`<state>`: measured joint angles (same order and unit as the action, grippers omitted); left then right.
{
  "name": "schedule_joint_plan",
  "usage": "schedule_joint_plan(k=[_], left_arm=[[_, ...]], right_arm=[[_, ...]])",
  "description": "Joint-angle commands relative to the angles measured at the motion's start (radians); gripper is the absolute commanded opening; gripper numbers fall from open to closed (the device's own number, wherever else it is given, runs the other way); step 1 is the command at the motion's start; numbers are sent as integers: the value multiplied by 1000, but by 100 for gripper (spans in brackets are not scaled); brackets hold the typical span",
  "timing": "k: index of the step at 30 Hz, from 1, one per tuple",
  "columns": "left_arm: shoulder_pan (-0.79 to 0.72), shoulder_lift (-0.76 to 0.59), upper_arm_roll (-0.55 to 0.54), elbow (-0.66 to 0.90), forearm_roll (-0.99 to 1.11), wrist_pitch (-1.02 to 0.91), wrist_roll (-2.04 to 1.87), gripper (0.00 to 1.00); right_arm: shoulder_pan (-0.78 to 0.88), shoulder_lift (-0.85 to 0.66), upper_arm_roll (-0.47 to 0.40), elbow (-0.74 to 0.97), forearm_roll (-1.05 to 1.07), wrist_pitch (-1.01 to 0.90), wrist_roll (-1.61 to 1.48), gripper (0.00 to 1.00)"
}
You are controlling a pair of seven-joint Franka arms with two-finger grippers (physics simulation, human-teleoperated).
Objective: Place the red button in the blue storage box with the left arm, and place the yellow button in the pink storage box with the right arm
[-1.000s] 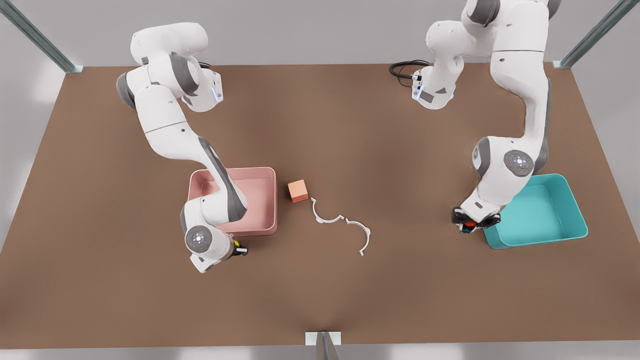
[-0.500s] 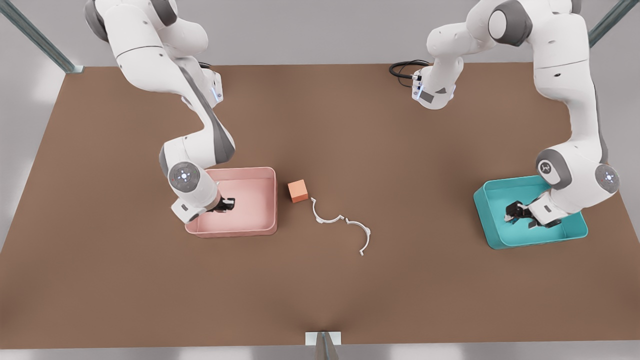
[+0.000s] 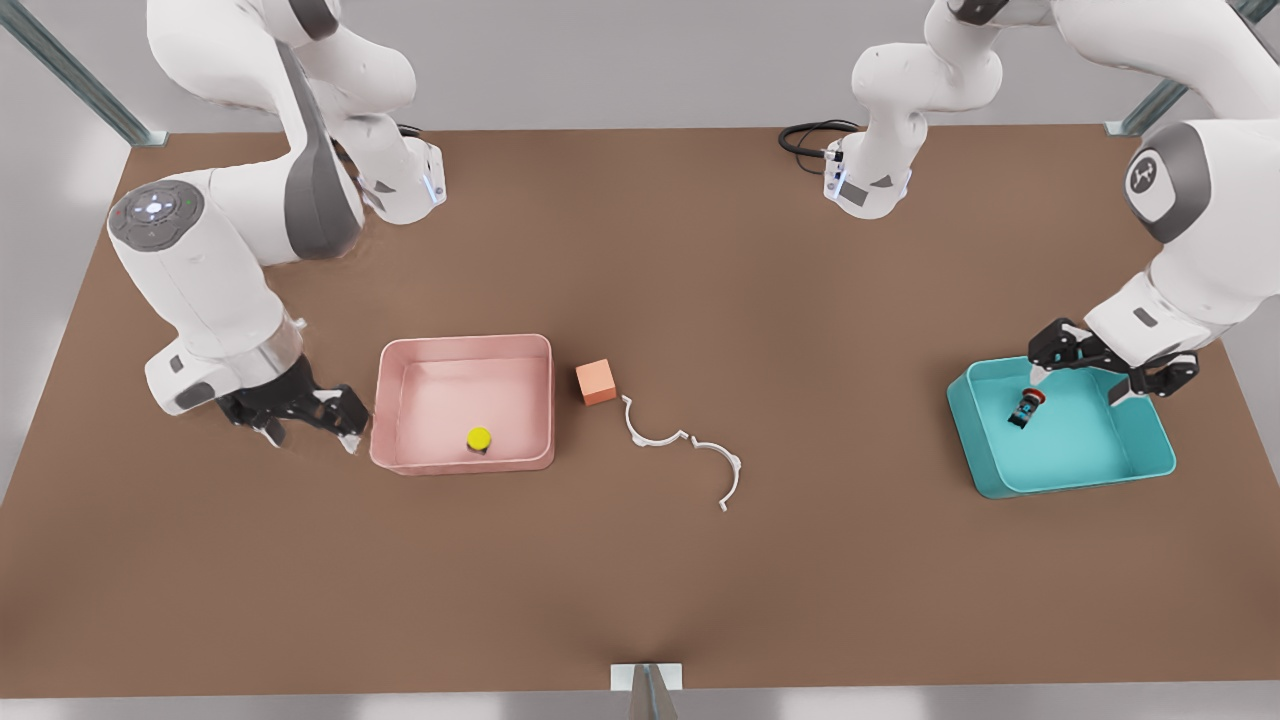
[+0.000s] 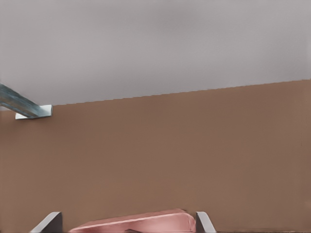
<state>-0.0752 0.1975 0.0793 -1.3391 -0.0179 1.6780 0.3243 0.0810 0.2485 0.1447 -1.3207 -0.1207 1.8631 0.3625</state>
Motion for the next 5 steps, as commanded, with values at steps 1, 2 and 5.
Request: schedule_joint_plan(k=[1,2,5], left_arm=[[2,13,0,28,13,-100,-306,100],[2,14,0,28,13,-100,-306,100],[2,14,0,28,13,-100,-306,100]], right_arm=[[-43,-34,-10,-23,29,-260,-215,100],[-84,-38,3,-37,30,-287,-293,100],[-73,-9,-4,-8,39,-325,-300,100]])
